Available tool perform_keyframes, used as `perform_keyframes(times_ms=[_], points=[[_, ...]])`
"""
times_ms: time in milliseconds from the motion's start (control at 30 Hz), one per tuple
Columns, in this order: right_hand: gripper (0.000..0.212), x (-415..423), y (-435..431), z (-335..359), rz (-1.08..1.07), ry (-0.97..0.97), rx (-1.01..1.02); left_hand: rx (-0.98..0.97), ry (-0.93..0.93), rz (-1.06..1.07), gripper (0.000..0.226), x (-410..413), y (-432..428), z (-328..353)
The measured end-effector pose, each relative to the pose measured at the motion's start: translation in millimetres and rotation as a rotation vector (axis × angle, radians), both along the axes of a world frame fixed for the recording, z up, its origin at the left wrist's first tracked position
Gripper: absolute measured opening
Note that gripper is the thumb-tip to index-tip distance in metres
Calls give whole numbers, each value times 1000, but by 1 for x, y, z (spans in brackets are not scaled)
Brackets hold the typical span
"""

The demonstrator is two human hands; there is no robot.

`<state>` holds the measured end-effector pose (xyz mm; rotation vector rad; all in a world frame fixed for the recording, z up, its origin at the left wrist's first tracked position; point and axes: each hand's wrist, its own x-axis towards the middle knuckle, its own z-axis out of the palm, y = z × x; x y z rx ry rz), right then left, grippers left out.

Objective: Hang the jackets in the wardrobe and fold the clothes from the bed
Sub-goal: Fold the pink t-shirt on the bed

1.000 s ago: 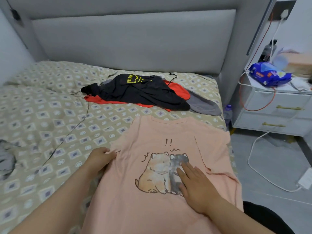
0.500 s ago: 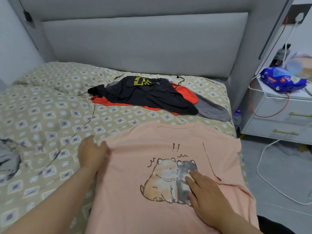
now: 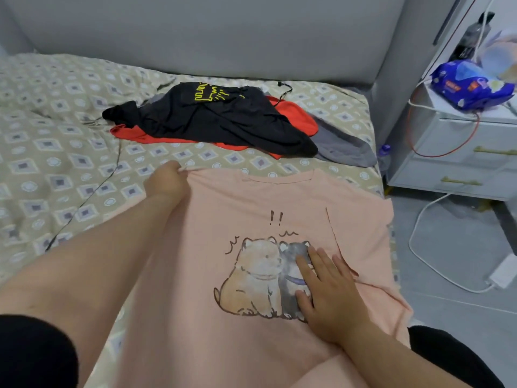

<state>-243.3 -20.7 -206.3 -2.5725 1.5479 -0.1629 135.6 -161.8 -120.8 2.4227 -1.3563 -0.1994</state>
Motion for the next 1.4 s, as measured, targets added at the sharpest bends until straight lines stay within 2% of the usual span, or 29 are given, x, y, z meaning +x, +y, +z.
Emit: perform_keyframes(times_ms=[33,100,133,200,267,333,400,500,633,700,767,800,900,967,1033,1100,1167,1200,1267,1367,1400], points=[[68,0,-1,-1,-3,-1,-2,-33,-105,-2,11,0,-6,4],[68,0,-2,-3,-6,2,2,-20,-335,-42,32,-13,-7,2],[69,-1,-1,-3,-7,4,8,-28,-369,-80,43,-26,-1,-4],[69,-2,0,-1,-4,8,18,-4,-331,-209,57,-61,25,-21],[69,-1,1,1,-2,4,25,120,-265,-388,68,-93,67,-46],[67,0,-1,1,-13,4,13,229,-221,-432,75,-108,99,-59],[66,-1,-2,0,-17,8,0,268,-196,-407,74,-103,111,-64],[66,-3,2,3,-21,27,0,322,-261,-342,78,-76,123,-60],[66,-2,3,6,-21,16,5,363,-229,-121,80,-11,134,-50],[66,-3,3,6,-22,18,-6,371,-155,28,81,15,132,-39],[66,-3,3,7,-26,15,-7,315,-25,224,82,25,131,-27],[66,-2,3,6,-26,9,-5,226,75,356,84,28,132,-25],[66,-1,3,6,-30,-3,2,-123,491,732,82,30,136,-28],[66,-2,3,6,-33,-5,9,-371,825,881,68,22,136,-21],[66,-2,3,7,-36,-7,10,-485,1168,905,32,9,133,-10],[66,-2,4,8,-35,-4,10,-452,1418,845,5,9,129,-1],[66,-2,3,8,-32,-8,12,-413,1572,736,23,19,131,6],[66,-2,3,8,-30,-10,13,-408,1597,711,22,23,133,9],[65,-2,3,7,-28,-15,19,-423,1482,768,13,42,136,6],[65,-1,1,6,-25,-25,31,-417,1103,946,18,74,147,-2],[66,-1,1,5,-24,-28,35,-360,1042,924,14,82,149,-7]])
